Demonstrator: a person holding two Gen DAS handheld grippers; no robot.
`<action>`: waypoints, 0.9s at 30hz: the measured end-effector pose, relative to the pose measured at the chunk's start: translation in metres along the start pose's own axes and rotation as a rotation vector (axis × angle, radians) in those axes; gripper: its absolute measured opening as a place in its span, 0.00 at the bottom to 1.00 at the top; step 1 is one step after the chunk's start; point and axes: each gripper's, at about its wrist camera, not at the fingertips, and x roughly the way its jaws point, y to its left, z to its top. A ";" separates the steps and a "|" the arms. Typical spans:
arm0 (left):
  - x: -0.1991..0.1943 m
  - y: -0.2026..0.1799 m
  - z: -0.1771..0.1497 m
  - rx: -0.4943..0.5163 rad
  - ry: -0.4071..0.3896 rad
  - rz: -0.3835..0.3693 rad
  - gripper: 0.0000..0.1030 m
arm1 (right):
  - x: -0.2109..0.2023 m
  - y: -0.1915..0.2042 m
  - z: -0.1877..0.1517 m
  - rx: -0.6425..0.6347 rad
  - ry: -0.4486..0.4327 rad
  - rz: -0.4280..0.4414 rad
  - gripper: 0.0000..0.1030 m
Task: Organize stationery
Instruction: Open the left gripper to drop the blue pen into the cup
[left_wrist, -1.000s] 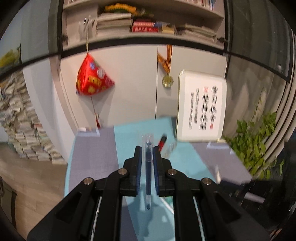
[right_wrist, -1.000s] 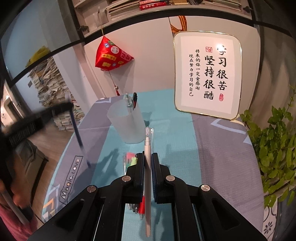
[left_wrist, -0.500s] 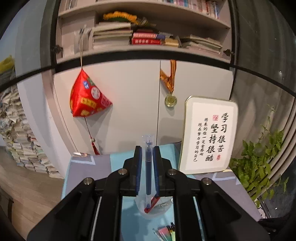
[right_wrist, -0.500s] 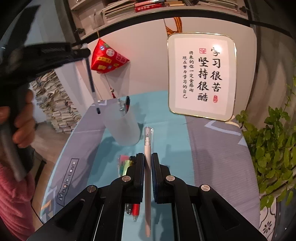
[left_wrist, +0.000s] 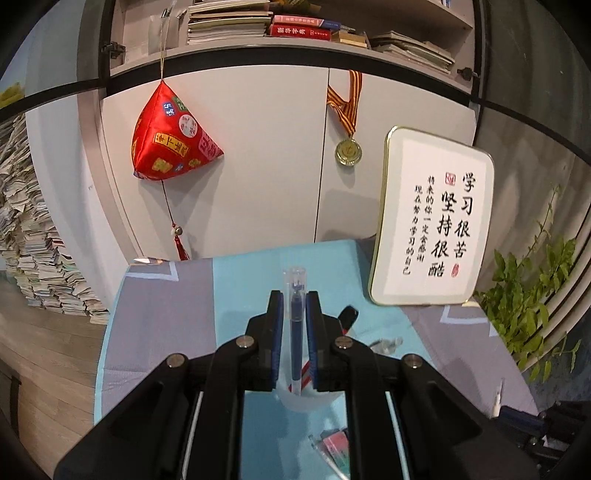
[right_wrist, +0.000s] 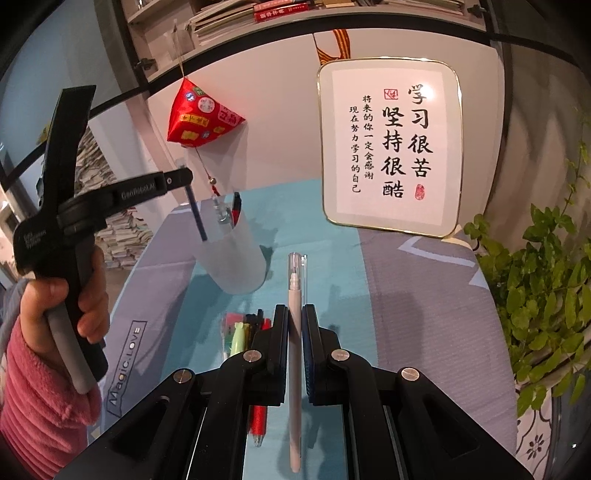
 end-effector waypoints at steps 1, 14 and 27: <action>0.000 0.000 -0.001 0.001 0.004 -0.002 0.10 | 0.000 0.001 0.000 -0.001 0.001 0.002 0.08; -0.005 0.007 -0.026 -0.018 0.037 -0.009 0.10 | -0.003 0.005 -0.001 -0.003 -0.002 -0.004 0.08; -0.060 0.032 -0.076 -0.050 0.005 0.046 0.27 | -0.006 0.027 0.009 -0.038 -0.018 0.009 0.08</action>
